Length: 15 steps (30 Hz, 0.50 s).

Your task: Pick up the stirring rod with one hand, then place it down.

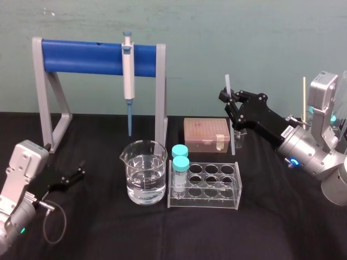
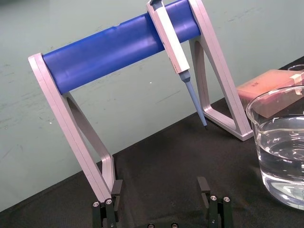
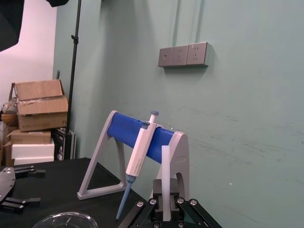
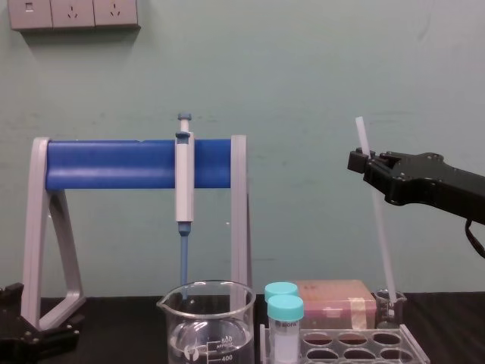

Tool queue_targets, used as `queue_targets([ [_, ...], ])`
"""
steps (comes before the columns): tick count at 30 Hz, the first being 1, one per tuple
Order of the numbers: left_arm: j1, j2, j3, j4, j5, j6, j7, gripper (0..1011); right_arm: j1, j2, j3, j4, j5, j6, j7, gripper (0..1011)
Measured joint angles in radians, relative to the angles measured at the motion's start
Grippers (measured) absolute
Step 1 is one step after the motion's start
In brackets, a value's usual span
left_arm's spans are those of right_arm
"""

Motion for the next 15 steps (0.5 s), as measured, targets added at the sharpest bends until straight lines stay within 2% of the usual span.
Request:
queue_targets([
  [15,0.0,0.0,0.0,0.0,0.0,0.0,0.0,1000,0.0,0.0,0.0,0.0,0.0,0.0,0.0,80],
])
